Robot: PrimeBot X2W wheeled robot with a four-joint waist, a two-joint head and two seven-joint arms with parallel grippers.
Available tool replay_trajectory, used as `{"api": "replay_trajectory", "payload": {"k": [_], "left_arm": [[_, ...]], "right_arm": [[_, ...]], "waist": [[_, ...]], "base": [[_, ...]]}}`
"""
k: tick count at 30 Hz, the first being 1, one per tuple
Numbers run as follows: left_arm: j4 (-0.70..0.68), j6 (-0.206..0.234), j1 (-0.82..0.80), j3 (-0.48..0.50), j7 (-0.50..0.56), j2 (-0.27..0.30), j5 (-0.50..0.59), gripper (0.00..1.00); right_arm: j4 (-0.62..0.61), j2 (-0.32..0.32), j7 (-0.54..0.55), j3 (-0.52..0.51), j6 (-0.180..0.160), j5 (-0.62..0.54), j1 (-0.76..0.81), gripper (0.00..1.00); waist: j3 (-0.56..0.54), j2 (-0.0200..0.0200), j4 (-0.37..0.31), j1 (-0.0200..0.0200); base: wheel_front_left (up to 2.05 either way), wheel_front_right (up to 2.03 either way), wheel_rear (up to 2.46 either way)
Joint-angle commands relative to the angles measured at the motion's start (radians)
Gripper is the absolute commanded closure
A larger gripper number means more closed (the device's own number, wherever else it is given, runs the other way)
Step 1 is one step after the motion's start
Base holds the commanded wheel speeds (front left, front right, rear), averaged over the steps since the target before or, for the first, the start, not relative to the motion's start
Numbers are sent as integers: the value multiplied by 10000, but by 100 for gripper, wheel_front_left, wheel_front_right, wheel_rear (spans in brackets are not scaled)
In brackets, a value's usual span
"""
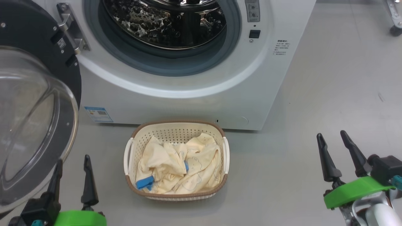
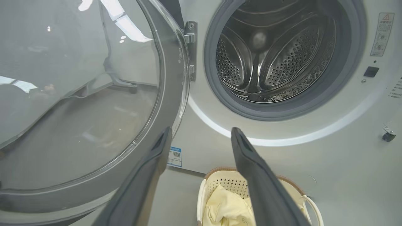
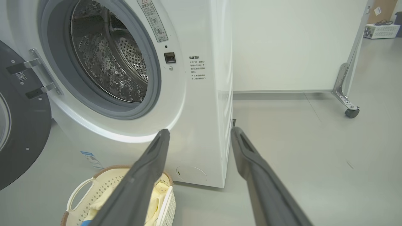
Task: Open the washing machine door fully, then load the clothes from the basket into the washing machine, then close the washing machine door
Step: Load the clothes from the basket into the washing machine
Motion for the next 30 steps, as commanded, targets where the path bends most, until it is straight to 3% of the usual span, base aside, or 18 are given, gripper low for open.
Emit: {"api": "replay_trajectory", "payload": {"k": [1,10,30], "left_arm": [[-388,106,-489,362,-133,152,17,0],[-336,130,-466,326,-281,75,-74,0],[-272,-211,-906,25,-402,-11,-273,0]], "right_arm": [[-328,-178,-97,139,-29,-17,-445,0],[-347,-172,-97,107,-29,-16,-553,0],[-494,-93,-97,41,-29,-72,-676,0]], "waist": [[58,-1,6,-1],[266,-1,-13,-1],[1074,-1,-295,-1]], "base": [[158,-158,0],[90,-90,0],[2,-2,0]]}}
